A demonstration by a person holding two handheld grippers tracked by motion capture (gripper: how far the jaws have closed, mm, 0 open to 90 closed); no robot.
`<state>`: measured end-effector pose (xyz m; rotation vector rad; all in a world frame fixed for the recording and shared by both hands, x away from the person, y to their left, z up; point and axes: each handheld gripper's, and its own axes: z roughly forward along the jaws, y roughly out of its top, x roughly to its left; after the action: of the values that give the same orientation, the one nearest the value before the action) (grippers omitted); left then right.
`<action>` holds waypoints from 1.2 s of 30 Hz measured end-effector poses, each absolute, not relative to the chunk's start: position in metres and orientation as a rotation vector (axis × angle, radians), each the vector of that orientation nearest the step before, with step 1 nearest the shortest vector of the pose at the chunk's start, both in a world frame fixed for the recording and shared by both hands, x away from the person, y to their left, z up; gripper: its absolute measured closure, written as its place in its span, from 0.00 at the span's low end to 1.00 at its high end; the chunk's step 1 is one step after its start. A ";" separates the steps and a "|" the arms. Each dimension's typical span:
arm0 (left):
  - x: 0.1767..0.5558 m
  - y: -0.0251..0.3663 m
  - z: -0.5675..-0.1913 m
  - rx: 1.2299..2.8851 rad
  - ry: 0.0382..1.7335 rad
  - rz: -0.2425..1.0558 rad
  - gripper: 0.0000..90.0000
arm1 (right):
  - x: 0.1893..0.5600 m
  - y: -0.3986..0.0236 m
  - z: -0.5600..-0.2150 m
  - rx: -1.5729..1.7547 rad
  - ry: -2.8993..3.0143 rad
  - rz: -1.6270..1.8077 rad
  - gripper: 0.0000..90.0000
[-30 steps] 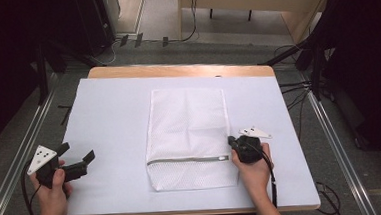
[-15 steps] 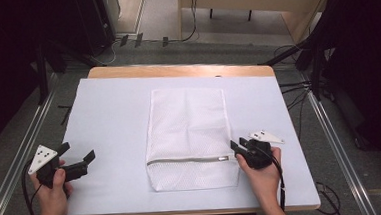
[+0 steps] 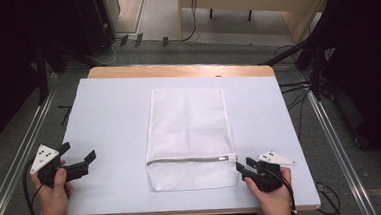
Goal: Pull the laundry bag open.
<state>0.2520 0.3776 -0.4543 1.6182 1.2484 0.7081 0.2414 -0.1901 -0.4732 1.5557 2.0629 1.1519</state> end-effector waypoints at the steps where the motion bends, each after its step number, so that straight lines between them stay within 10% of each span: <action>1: 0.252 0.378 -0.454 1.616 1.249 0.707 0.02 | 0.244 -0.188 -0.476 1.544 2.085 1.163 0.56; 16: 0.251 0.379 -0.454 1.602 1.249 0.698 0.02 | 0.263 -0.167 -0.484 1.409 2.182 1.048 0.48; 26: 0.249 0.367 -0.451 1.630 1.229 0.717 0.04 | 0.255 -0.160 -0.482 1.393 2.167 0.999 0.94; 36: 0.250 0.276 -0.431 1.739 1.012 0.436 0.08 | 0.252 -0.148 -0.463 1.342 2.134 1.103 0.97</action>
<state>0.2497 0.2763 -0.4314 1.7394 1.0120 0.4361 0.2519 -0.1484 -0.4633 1.3419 2.1338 1.1027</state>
